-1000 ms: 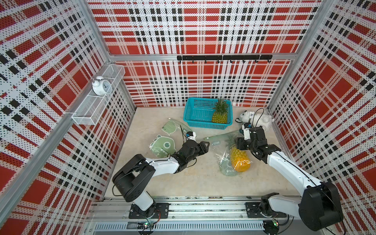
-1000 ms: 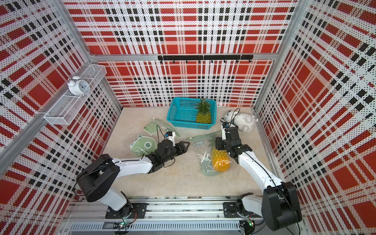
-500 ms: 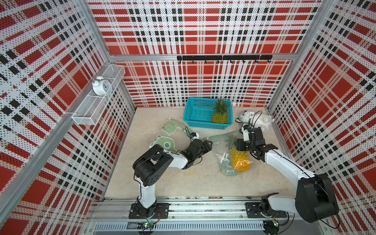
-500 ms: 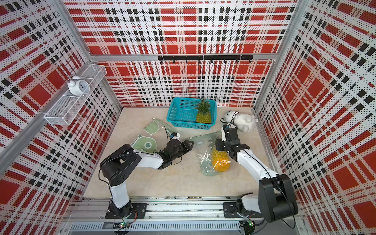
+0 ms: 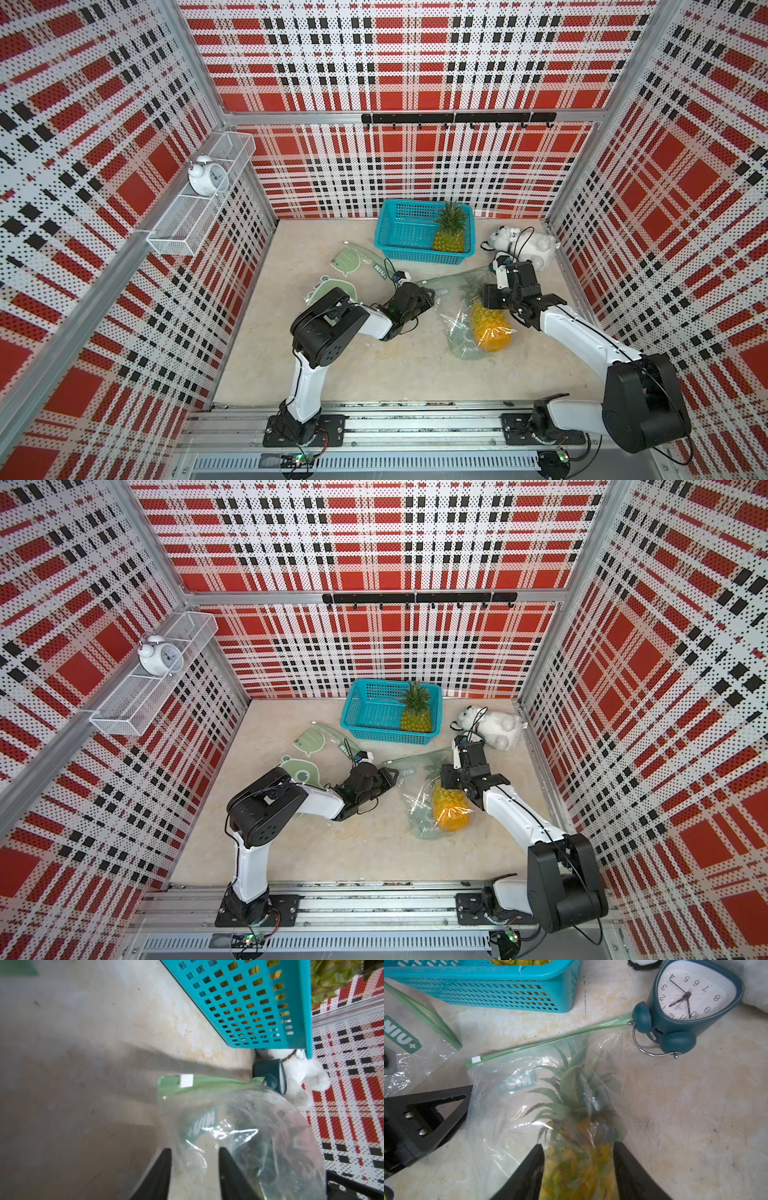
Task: Open the zip-top bag and take out the pineapple
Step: Adjust the zipper food storage bag at the center of the board.
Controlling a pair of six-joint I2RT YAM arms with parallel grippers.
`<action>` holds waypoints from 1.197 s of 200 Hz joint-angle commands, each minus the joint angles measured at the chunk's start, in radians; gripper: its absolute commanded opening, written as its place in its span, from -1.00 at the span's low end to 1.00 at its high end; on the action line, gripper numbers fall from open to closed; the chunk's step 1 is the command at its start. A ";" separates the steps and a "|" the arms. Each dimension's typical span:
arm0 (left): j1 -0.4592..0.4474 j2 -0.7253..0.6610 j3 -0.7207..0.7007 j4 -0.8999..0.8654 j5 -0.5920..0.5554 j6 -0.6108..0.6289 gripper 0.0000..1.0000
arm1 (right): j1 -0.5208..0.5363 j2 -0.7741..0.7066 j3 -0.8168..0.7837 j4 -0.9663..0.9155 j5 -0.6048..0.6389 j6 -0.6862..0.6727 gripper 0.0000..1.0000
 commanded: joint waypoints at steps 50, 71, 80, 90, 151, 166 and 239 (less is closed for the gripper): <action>0.028 -0.010 0.010 0.122 0.062 0.057 -1.00 | -0.010 -0.095 0.005 0.001 -0.005 0.006 0.16; 0.027 -0.063 0.002 0.121 0.081 0.107 -1.00 | -0.009 -0.158 0.012 0.006 -0.009 -0.006 0.19; 0.027 -0.088 -0.001 0.113 0.088 0.133 -1.00 | -0.010 -0.186 0.018 0.006 -0.008 -0.011 0.20; 0.027 -0.118 -0.002 0.101 0.099 0.164 -1.00 | -0.010 -0.214 0.024 0.005 -0.005 -0.015 0.20; 0.032 -0.305 0.072 -0.096 0.140 0.439 -1.00 | -0.012 -0.289 0.070 0.036 -0.086 -0.092 0.23; 0.034 -0.340 0.119 -0.177 0.151 0.516 -1.00 | -0.011 -0.281 0.095 0.035 -0.102 -0.113 0.24; 0.059 -0.389 0.396 -0.509 0.225 0.761 -1.00 | -0.015 -0.271 0.199 0.029 -0.144 -0.169 0.24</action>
